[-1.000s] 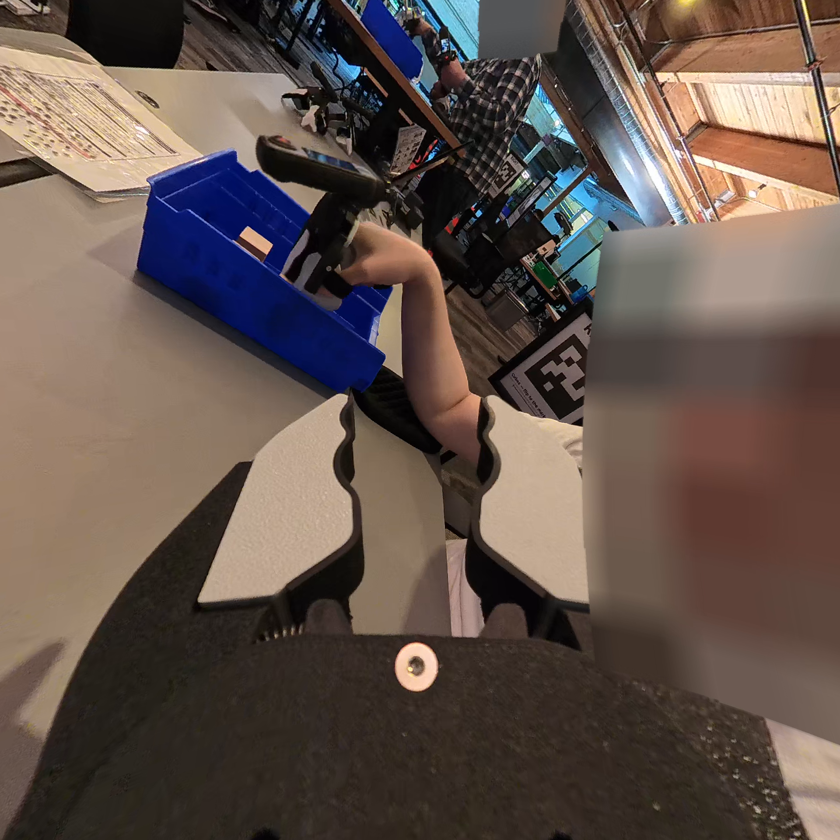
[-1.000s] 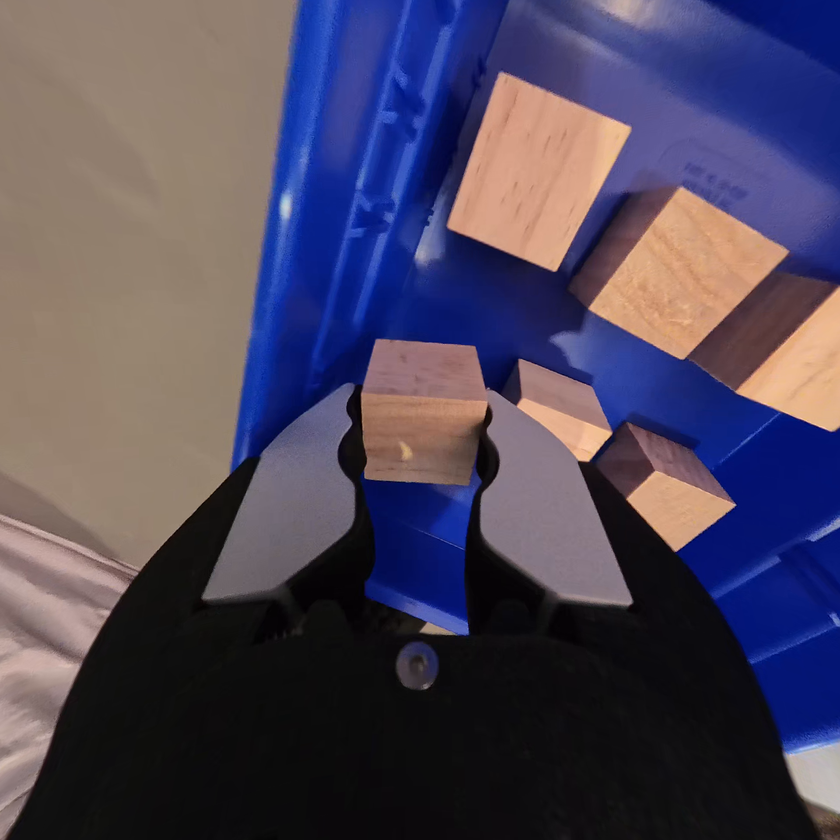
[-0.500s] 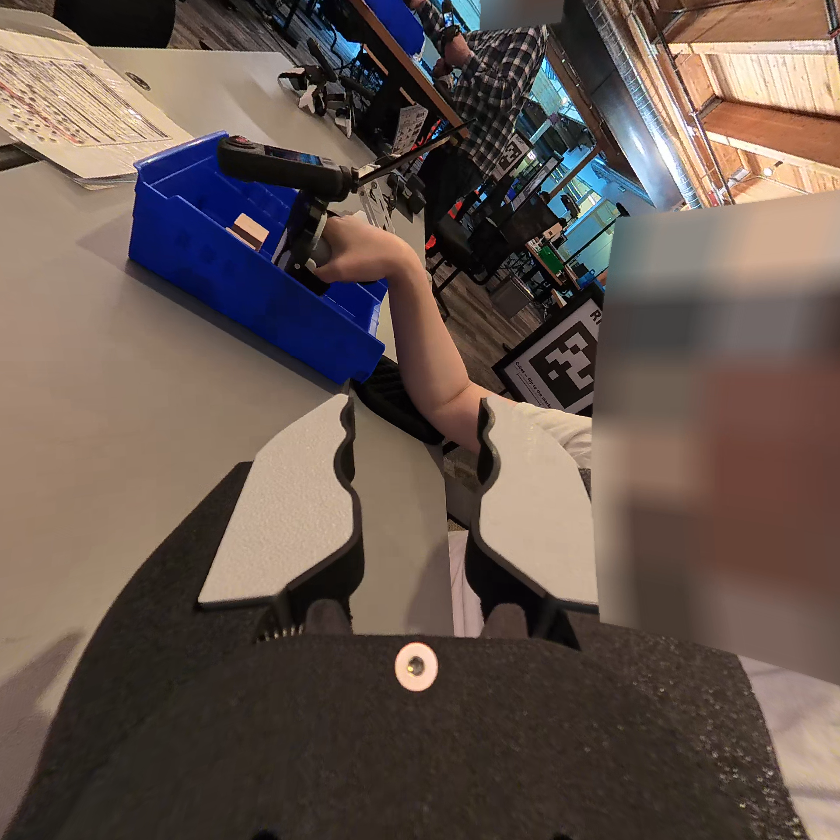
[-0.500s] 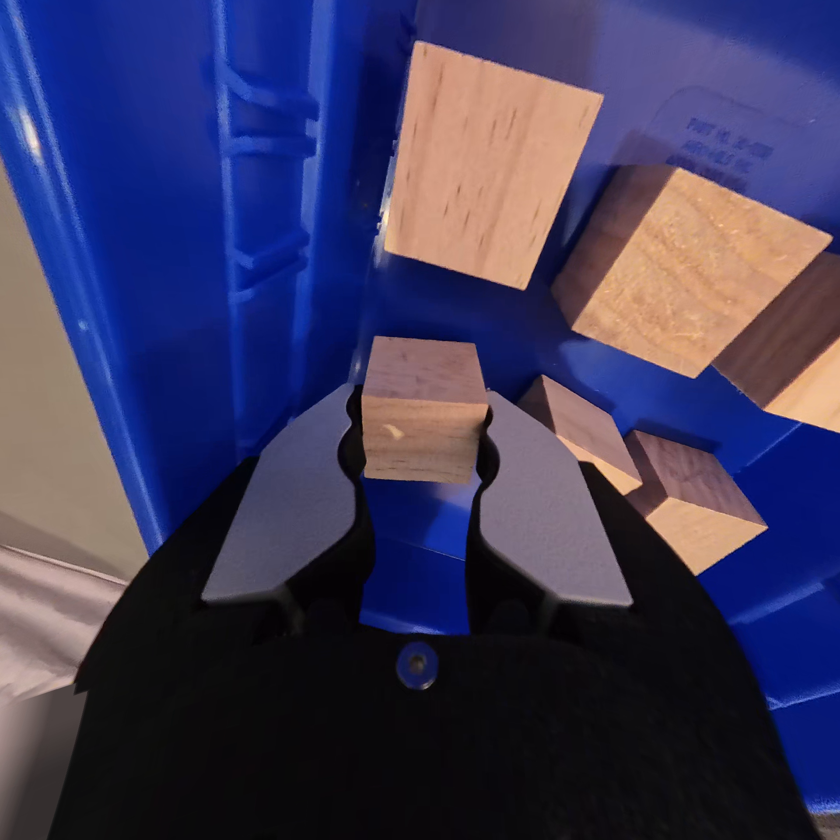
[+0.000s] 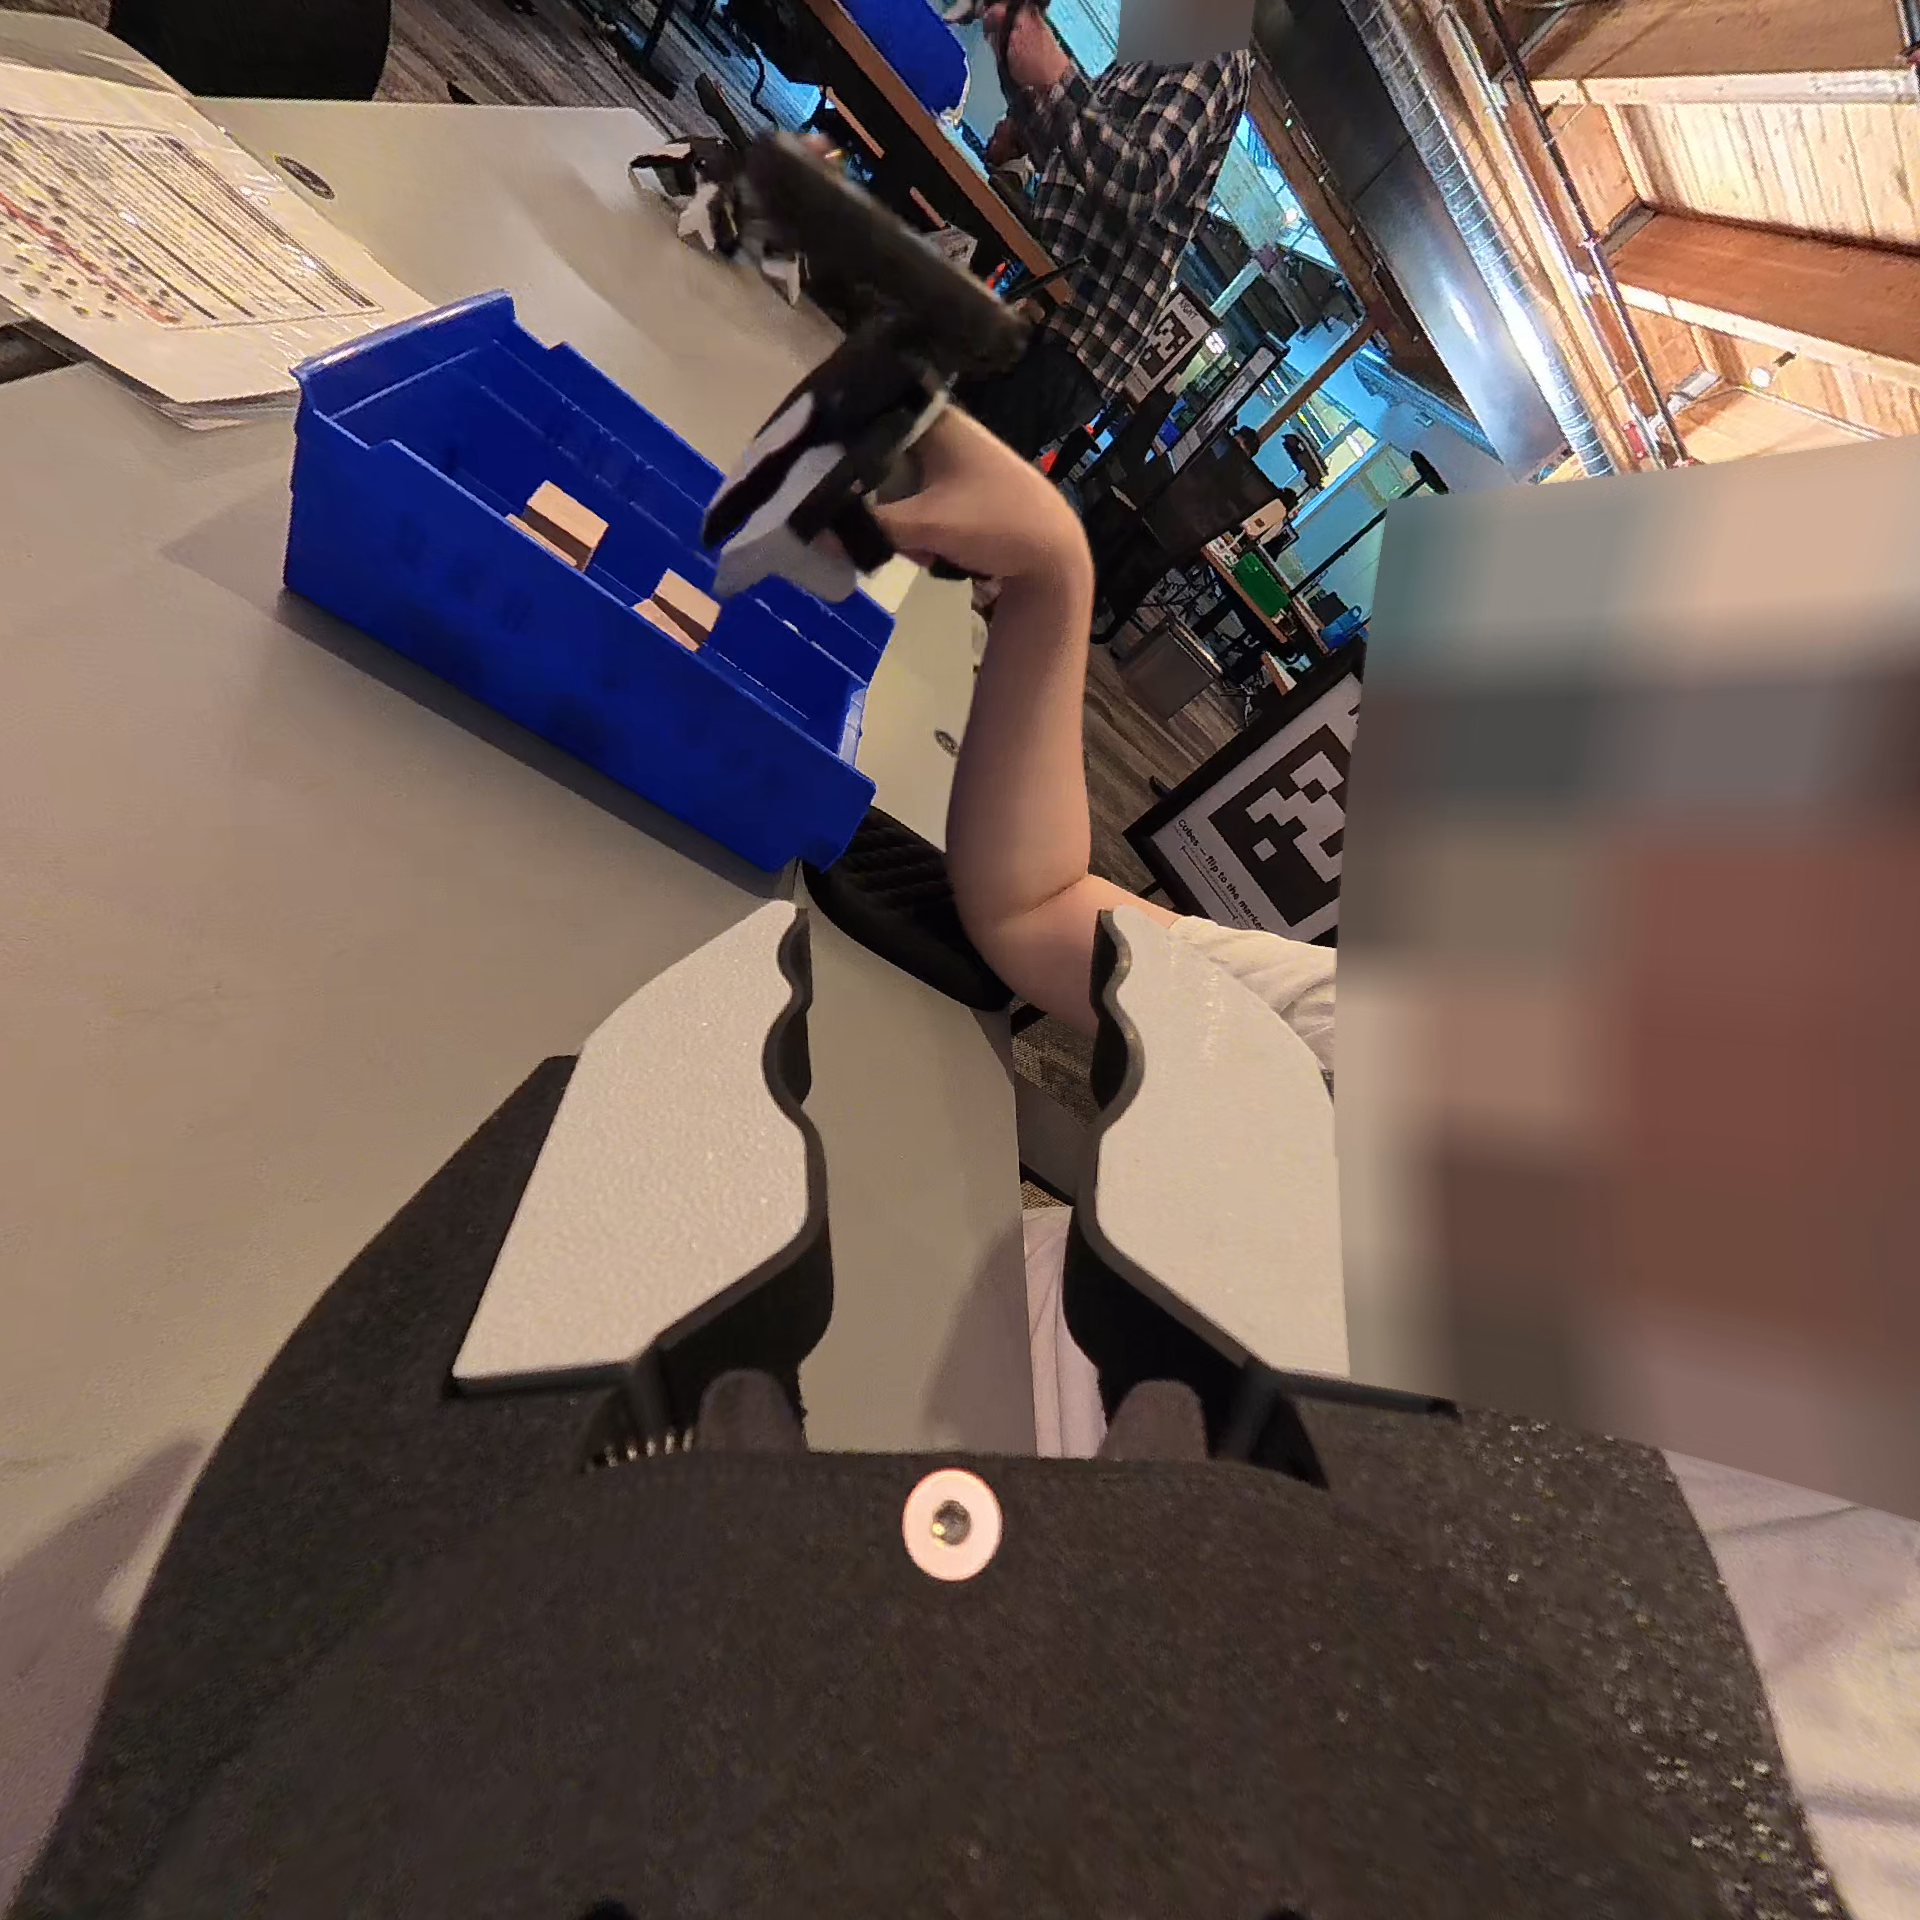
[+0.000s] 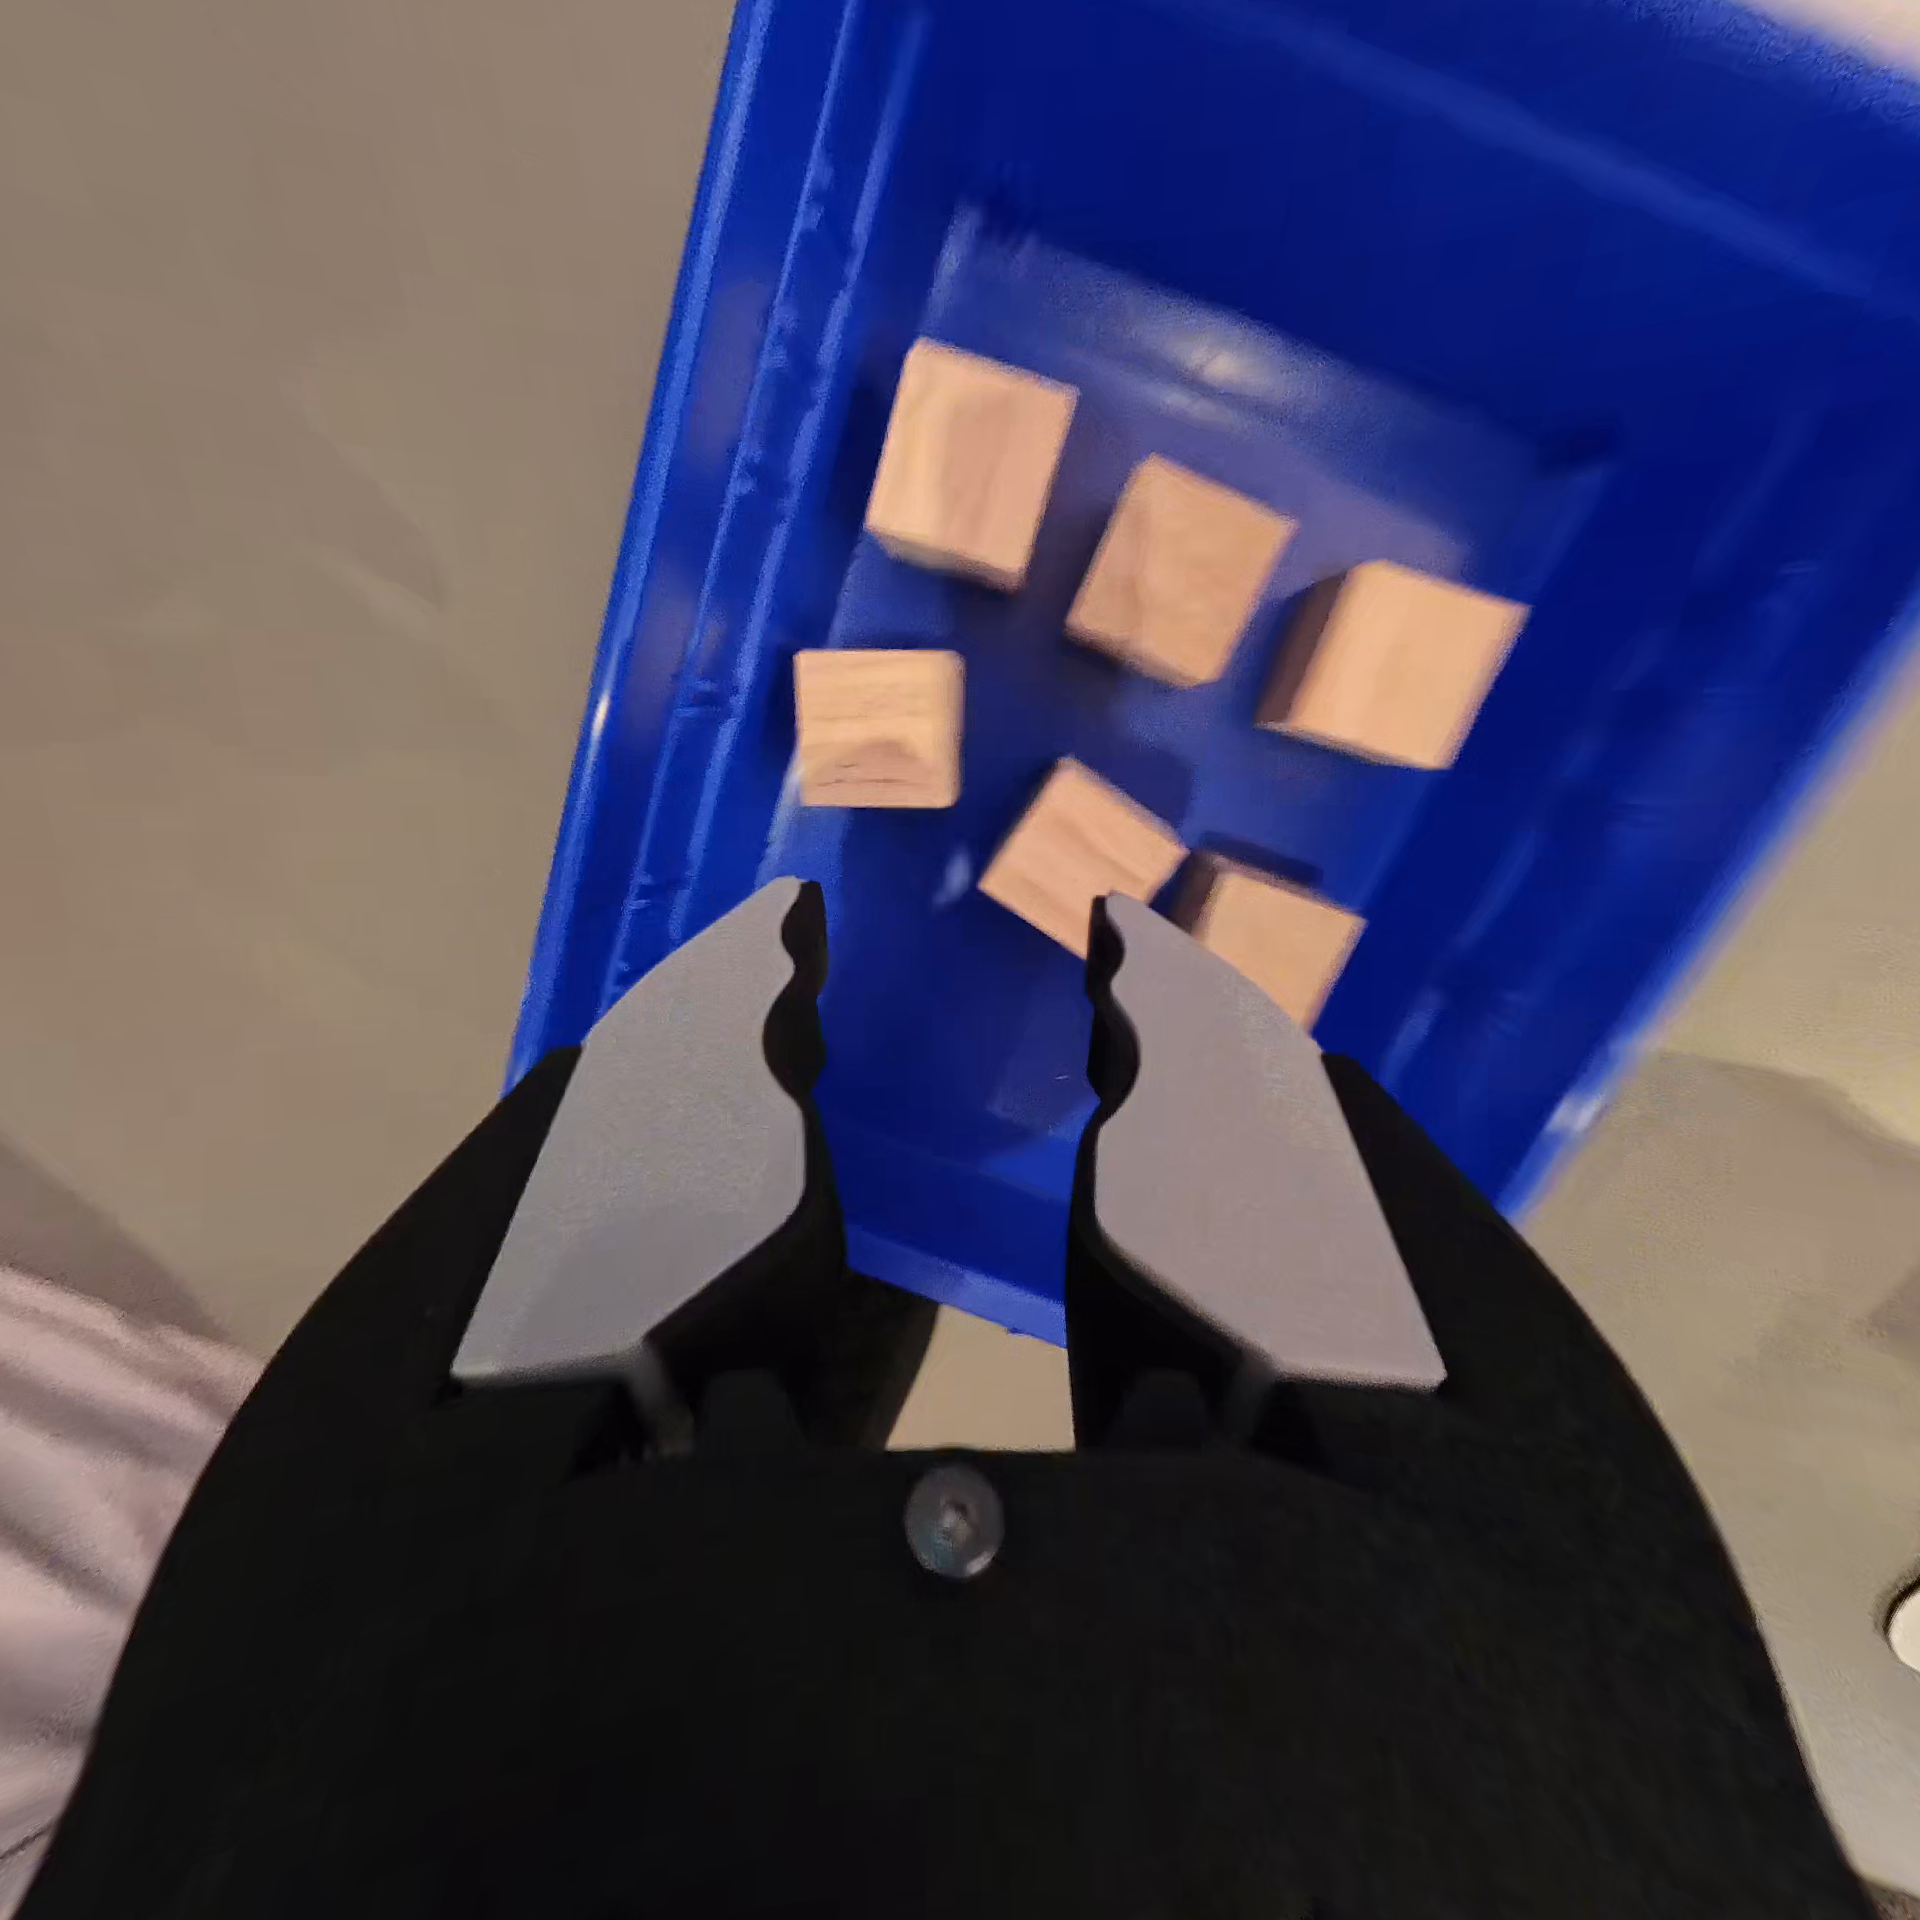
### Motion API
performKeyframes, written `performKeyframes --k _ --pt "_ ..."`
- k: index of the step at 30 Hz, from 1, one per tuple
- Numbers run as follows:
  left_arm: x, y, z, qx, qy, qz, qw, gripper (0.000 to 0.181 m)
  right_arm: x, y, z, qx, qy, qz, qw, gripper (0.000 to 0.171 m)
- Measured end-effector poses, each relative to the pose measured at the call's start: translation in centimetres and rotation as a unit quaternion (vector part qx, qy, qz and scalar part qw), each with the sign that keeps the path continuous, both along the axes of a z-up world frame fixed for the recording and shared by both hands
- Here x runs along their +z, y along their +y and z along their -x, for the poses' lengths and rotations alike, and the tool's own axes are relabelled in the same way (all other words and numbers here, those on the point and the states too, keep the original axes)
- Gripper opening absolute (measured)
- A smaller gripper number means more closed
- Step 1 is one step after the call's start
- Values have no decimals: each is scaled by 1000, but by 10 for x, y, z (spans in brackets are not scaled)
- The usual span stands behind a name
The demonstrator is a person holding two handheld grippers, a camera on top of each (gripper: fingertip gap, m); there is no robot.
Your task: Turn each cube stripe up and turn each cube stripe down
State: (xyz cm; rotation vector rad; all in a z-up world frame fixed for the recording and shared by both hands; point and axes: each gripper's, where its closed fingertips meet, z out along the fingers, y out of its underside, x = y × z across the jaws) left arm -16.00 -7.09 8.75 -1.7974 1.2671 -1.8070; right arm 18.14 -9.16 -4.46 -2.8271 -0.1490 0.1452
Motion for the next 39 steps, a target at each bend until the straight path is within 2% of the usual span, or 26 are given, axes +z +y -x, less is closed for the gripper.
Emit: performKeyframes --k 4,6,10,14,16,17,20,22,23,25,27,29,34,39 --pt "0 4 2 9 3 -4 1000 52 47 -1 -59 -49 -41 -147 987 45" --pt "-1 6 3 14 6 -7 1000 52 51 -7 -90 -79 -48 -179 980 40" --pt "-2 15 16 33 30 -31 999 50 16 -19 -129 -115 -25 -136 984 37" --pt "-6 49 47 123 84 -92 985 44 -19 -17 -127 -106 33 -89 990 44" --pt "-16 84 80 216 154 -144 953 45 -29 -13 -124 -111 53 -71 990 44" --pt "-23 104 103 272 200 -172 926 46 -35 -12 -126 -116 46 -60 990 43" --pt "-43 155 189 421 339 -211 815 51 -53 -14 -130 -123 27 -14 992 37" --pt "-66 174 254 496 430 -182 732 41 -67 -16 -130 -125 22 18 992 36" --pt "-81 176 279 503 467 -150 711 43 -73 -16 -130 -125 22 32 991 33" --pt "-103 177 305 501 487 -86 711 55 -80 -12 -126 -122 36 43 991 26" --pt "-115 176 319 506 480 -36 716 56 -81 -9 -118 -112 52 45 991 10" --pt "-124 174 332 508 490 -8 708 61 -83 -9 -120 -105 30 55 993 8" --pt "-140 180 365 523 541 -7 658 66 -84 -10 -120 -104 23 60 992 8" --pt "-154 194 388 541 559 -17 628 56 -84 -11 -119 -107 29 62 992 8"
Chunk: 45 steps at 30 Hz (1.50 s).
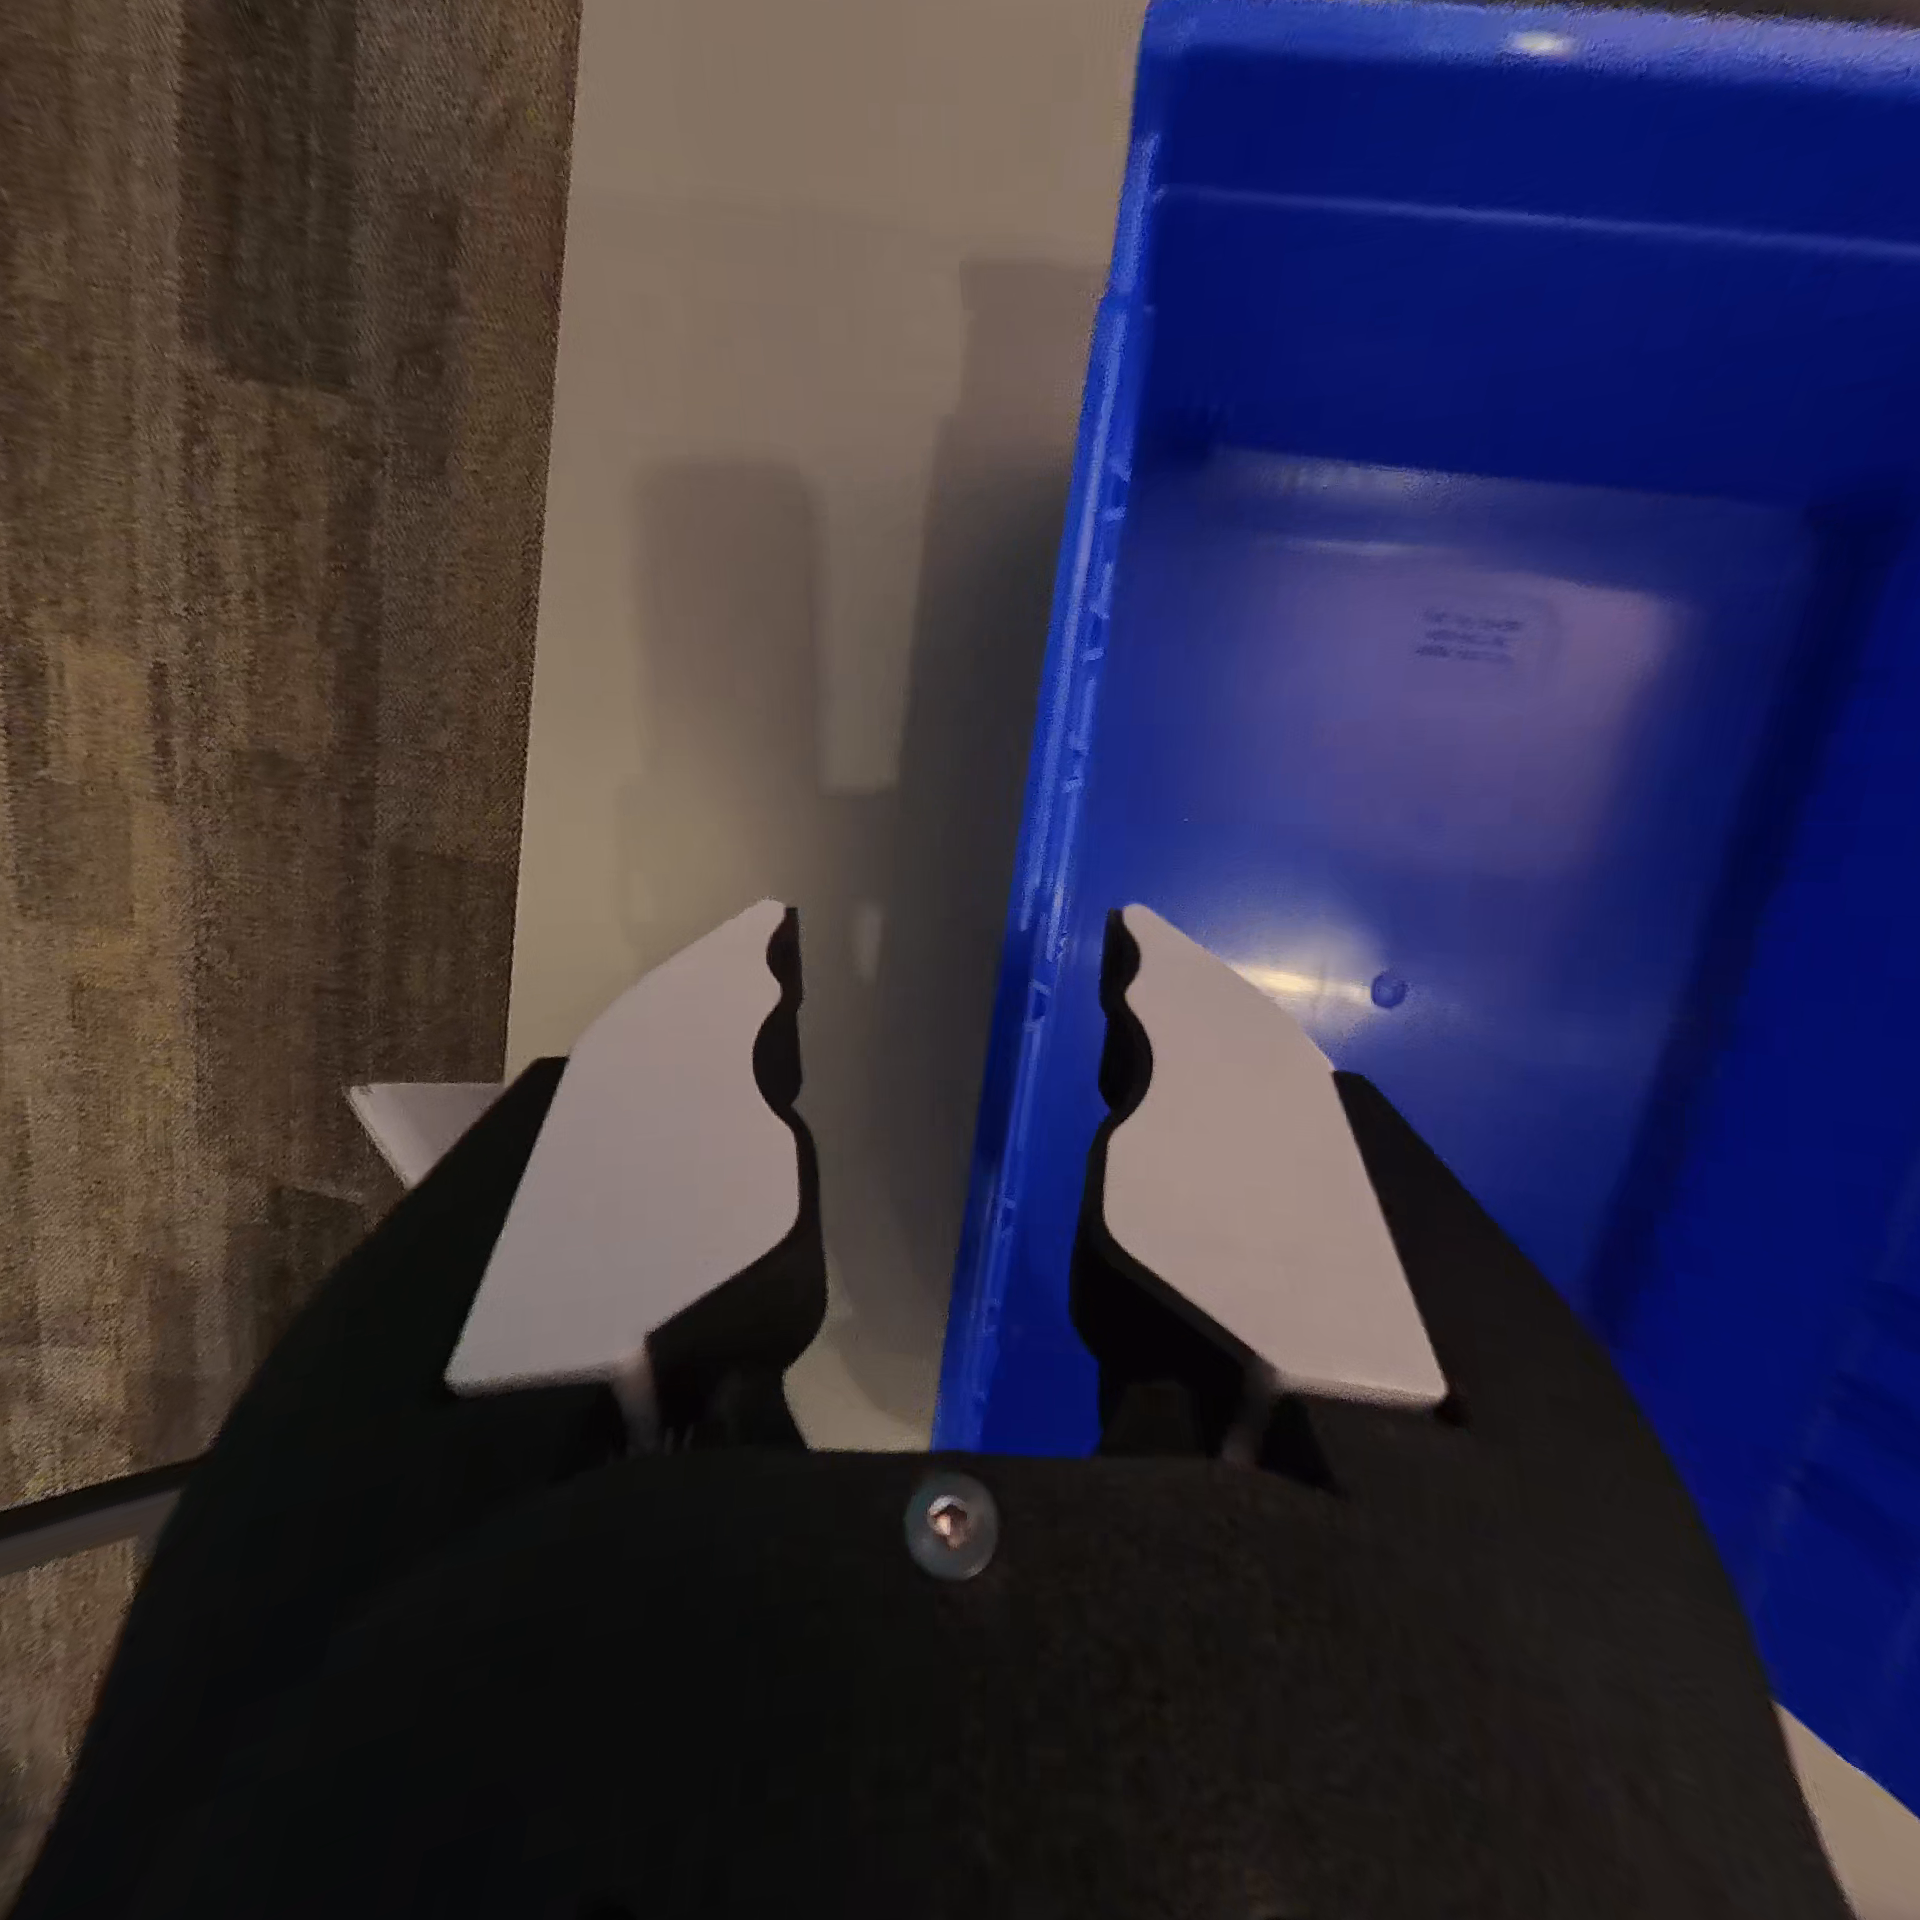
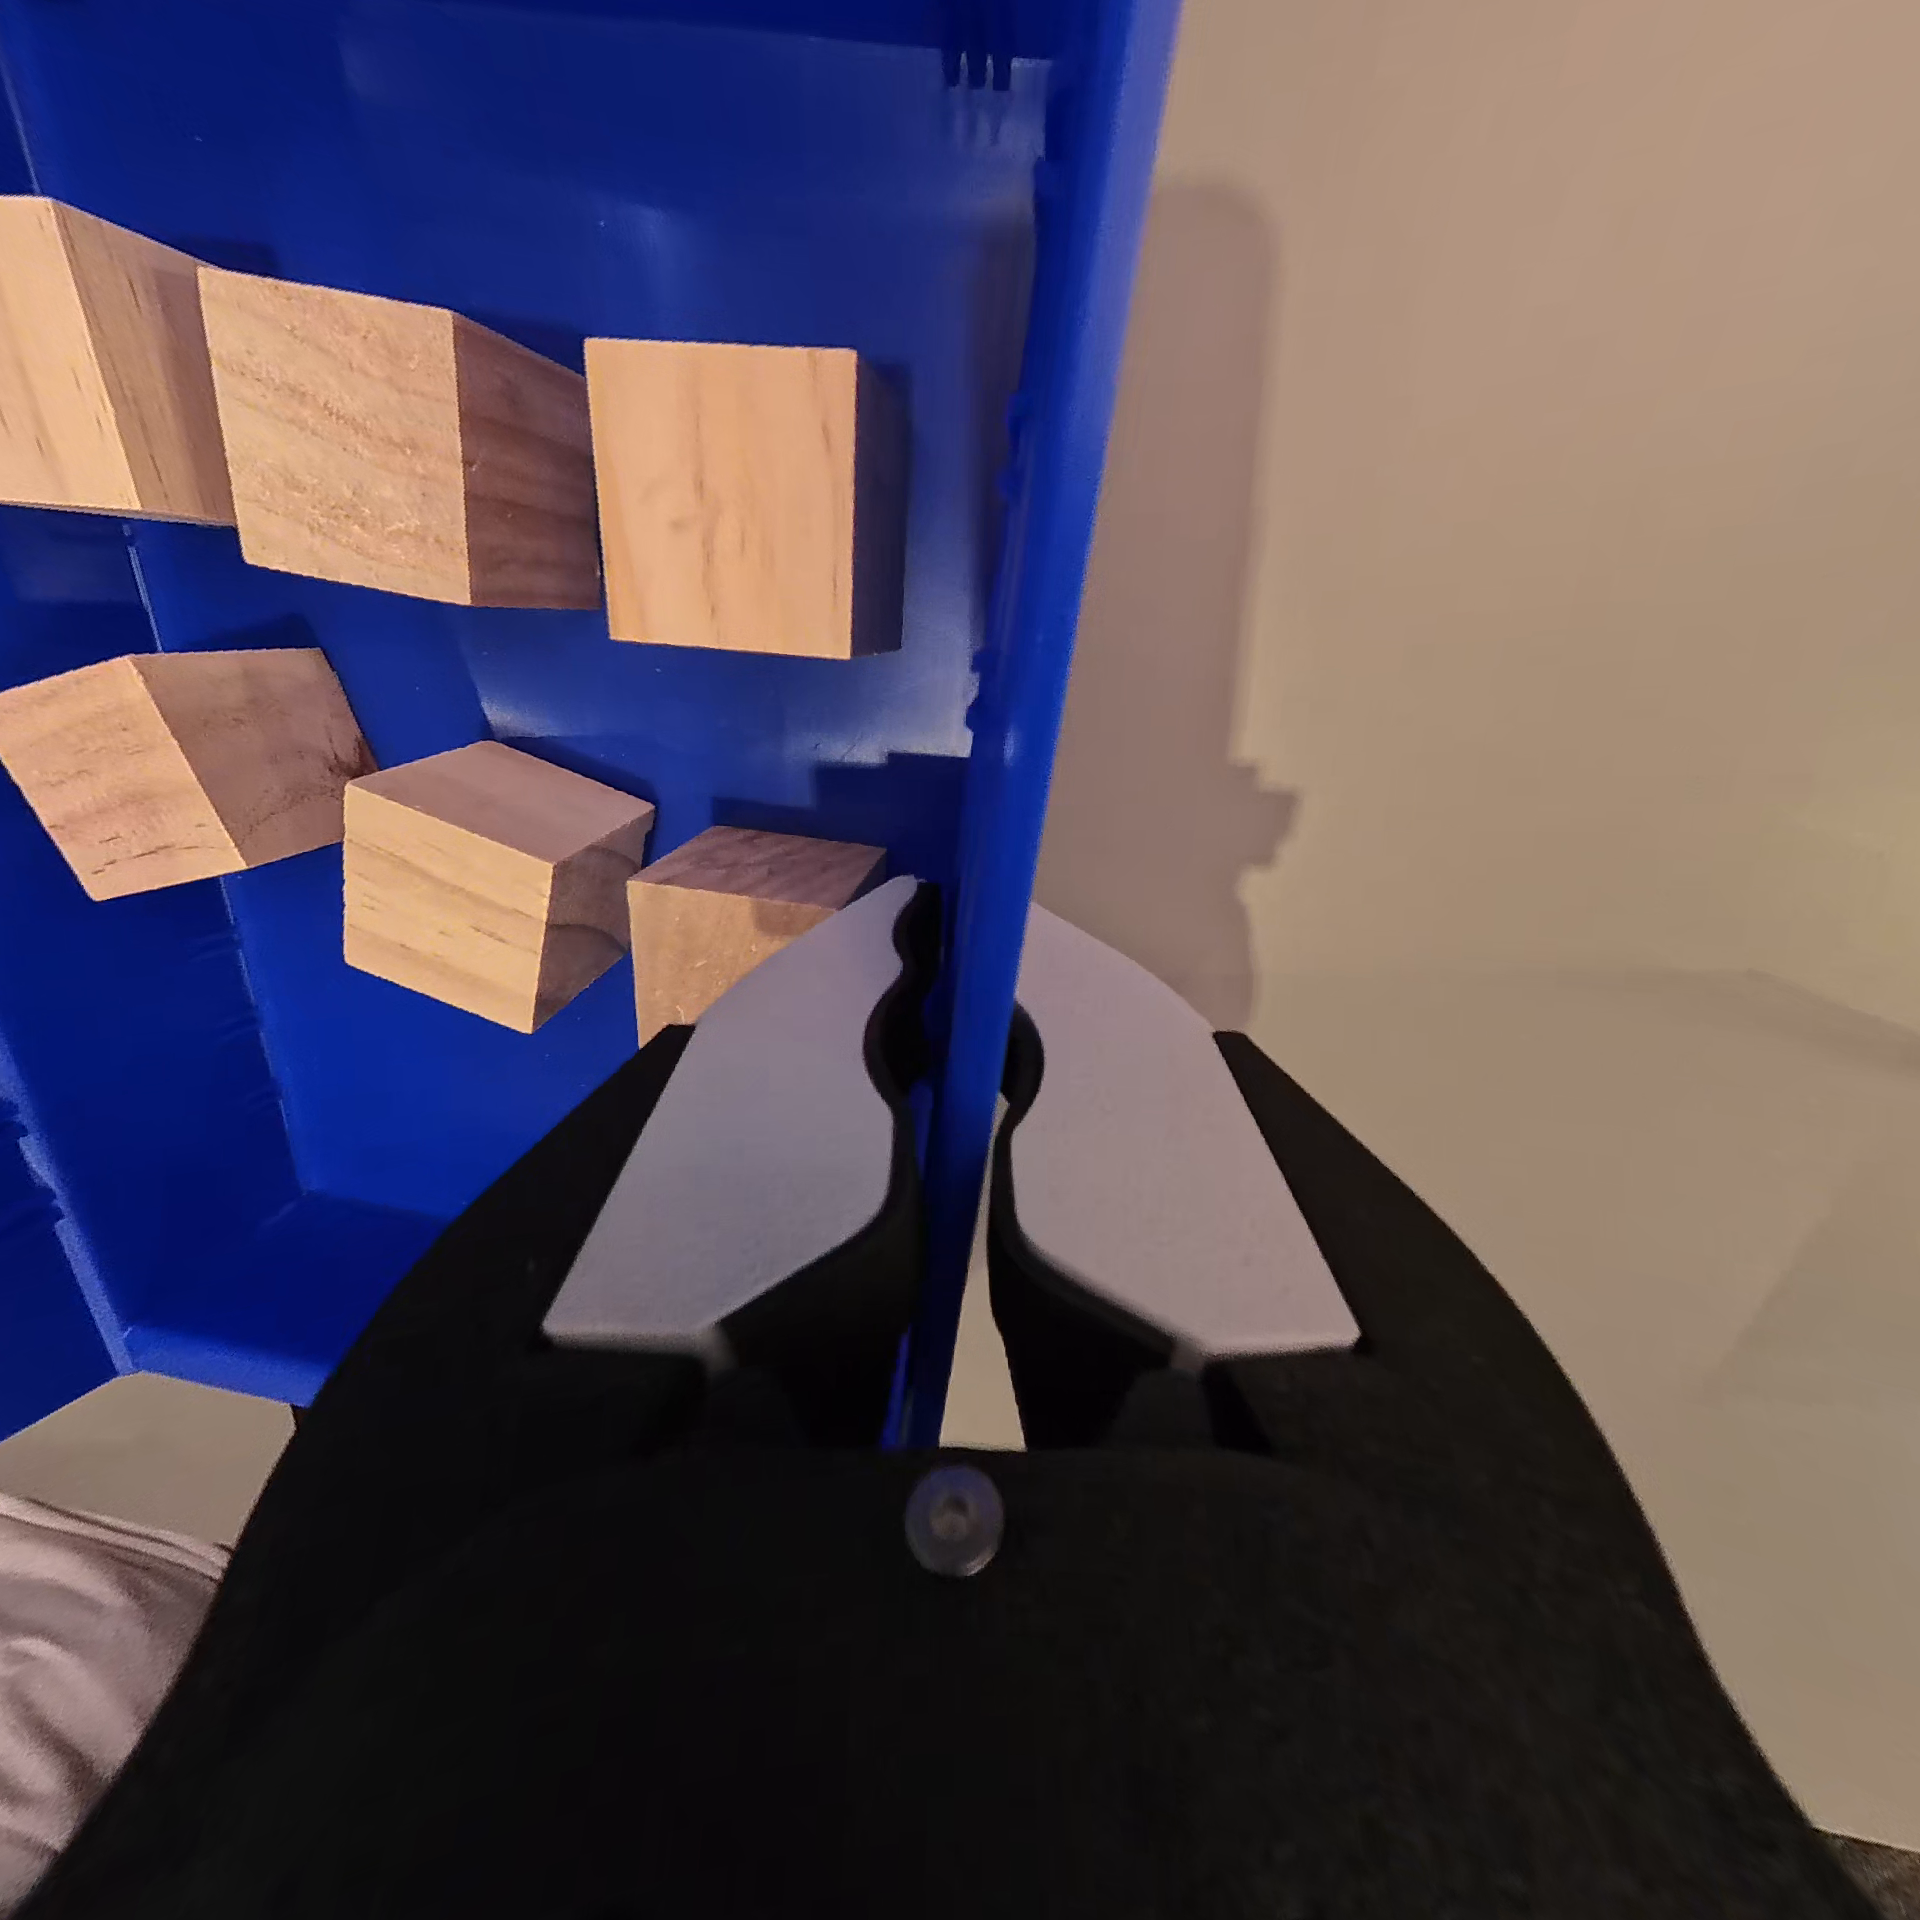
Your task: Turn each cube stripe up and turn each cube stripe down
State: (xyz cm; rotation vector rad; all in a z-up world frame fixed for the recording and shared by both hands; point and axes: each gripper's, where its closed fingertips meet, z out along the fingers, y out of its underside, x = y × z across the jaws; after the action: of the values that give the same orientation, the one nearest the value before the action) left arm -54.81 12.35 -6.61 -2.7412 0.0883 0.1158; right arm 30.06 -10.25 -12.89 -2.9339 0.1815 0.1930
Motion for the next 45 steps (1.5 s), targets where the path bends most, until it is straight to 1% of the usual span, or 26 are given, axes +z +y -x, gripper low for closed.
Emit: performKeyframes --k 3,5,8,10,12,13,18,23,28,31,35,38,41,45 --pt "-17 -6 -1 -5 -21 43 999 35 -1 -1 0 1 -1 4 1000 8" --pt "-24 -9 -15 -21 -66 62 996 8 -1 -1 1 3 -1 8 1000 8" --pt "-25 -9 -21 -25 -71 69 995 6 -2 -3 3 1 2 15 1000 8" --pt "-25 -11 -33 -31 -89 77 993 4 -3 -5 6 -3 8 26 1000 8" --pt "-26 -12 -49 -36 -106 86 990 4 -5 -7 11 -6 12 43 999 7" --pt "-26 -12 -57 -44 -99 92 990 4 -6 -8 16 -7 16 51 999 7" --pt "-27 -17 -97 -89 -20 111 990 8 -6 -5 46 7 33 79 996 9" --pt "-28 -35 -138 -147 39 130 980 14 -5 5 90 20 49 102 993 11" --pt "-29 -54 -162 -167 80 144 972 19 -5 16 134 48 54 112 991 14" --pt "-29 -59 -172 -172 110 142 969 23 -6 22 154 65 49 110 991 15" --pt "-29 -65 -188 -189 127 134 965 25 -9 28 179 87 41 106 990 17" --pt "-30 -71 -203 -212 123 131 961 25 -12 32 190 98 16 102 990 19" --pt "-30 -72 -214 -227 131 122 957 26 -11 38 199 107 27 90 990 20" --pt "-29 -70 -221 -251 154 110 949 30 -15 38 194 97 19 98 990 30"
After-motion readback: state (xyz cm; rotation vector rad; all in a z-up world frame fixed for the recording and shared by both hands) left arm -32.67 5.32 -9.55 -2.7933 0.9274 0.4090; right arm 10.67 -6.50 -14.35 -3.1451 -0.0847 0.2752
